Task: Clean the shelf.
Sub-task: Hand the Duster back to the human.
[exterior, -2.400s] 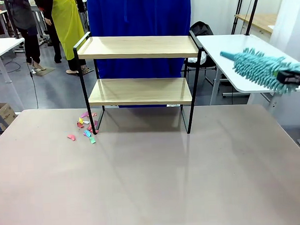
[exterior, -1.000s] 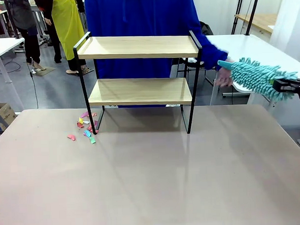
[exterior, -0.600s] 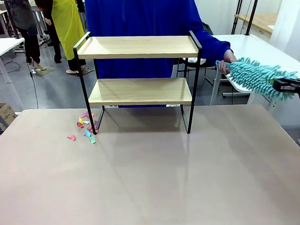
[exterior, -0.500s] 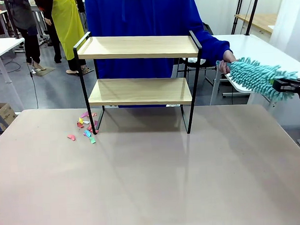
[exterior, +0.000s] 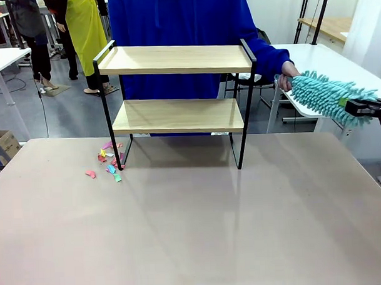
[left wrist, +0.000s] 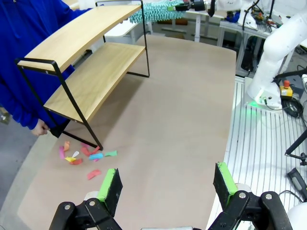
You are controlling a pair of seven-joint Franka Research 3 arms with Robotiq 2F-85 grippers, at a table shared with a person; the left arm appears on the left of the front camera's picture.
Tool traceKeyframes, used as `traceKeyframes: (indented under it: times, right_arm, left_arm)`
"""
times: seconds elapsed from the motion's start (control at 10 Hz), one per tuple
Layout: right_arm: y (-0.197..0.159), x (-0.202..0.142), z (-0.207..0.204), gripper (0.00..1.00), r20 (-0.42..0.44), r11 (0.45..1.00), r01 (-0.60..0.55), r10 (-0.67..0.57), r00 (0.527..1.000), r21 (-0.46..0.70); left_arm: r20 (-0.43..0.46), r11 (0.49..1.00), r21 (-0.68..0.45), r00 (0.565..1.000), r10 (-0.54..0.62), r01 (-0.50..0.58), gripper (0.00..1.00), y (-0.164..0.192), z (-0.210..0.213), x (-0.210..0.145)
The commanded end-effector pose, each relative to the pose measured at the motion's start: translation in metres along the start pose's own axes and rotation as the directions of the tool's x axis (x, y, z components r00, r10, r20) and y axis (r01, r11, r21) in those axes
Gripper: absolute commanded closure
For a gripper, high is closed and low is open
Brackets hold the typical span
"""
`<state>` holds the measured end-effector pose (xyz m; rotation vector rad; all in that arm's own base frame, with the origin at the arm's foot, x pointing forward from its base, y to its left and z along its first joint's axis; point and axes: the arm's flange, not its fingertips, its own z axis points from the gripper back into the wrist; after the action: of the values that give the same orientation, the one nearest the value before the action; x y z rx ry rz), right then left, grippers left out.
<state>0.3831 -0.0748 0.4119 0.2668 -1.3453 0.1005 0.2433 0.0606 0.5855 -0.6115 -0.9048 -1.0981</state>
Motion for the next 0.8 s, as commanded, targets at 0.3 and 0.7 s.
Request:
traceKeyframes:
  times: [0.3, 0.7]
  right_arm:
    - [-0.015, 0.066, 0.033, 0.00, 0.068, 0.985, 0.168, -0.171, 0.983, 0.046]
    - [-0.085, 0.159, 0.086, 0.00, 0.272, 0.881, 0.469, -0.469, 0.840, 0.070]
  left_arm:
    - [0.020, 1.000, -0.007, 1.000, -0.018, 0.018, 0.00, 0.001, -0.001, 0.002]
    - [0.020, 1.000, -0.007, 1.000, -0.018, 0.018, 0.00, 0.001, -0.001, 0.002]
